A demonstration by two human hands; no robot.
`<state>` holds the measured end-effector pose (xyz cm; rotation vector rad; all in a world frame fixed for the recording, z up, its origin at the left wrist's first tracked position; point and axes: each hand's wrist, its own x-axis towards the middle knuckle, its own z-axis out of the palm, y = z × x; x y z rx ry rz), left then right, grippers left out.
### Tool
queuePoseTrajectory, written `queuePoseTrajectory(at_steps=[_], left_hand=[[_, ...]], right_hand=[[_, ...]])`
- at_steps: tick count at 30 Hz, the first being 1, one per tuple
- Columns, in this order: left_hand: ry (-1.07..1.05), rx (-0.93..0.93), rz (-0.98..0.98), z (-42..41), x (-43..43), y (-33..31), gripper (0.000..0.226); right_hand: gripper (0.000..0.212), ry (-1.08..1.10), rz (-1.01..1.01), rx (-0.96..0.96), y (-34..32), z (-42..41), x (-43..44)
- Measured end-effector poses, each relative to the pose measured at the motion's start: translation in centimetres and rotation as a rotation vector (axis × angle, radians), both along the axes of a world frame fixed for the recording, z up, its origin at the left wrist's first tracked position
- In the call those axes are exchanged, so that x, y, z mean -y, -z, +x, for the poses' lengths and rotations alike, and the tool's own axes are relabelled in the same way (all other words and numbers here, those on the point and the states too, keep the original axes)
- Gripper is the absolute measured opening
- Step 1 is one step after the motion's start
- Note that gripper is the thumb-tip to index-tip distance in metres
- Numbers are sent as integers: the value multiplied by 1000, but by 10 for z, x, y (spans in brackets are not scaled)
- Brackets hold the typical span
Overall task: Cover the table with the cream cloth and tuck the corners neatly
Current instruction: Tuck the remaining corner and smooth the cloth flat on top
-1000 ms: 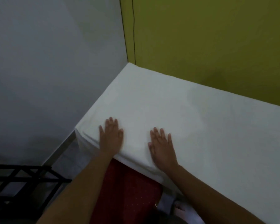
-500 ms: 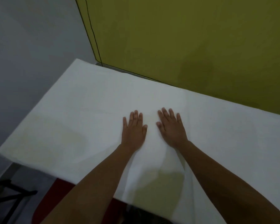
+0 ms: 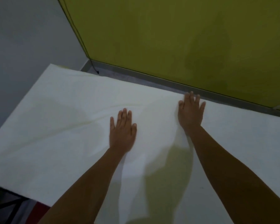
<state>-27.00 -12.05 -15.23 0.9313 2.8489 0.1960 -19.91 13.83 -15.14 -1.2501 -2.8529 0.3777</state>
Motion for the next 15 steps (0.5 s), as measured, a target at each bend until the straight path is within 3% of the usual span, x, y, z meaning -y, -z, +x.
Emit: queuePoseTrajectory(at_steps=[4,6,9,15], left_hand=[[-12,-2,-18,15,-13,-4,69],[187,-29,-16,45,-31,-7,63],[533,22,19,112,-60,-2,57],[571,-15,41,129,-62,4,58]], right_hand=[[54,-49,-3,9,-4,60,17],[55,-31,-1,25,-3,91,15],[55,174,-2,42,-2,144,-6],[55,671,-6,-1,0,295,3]])
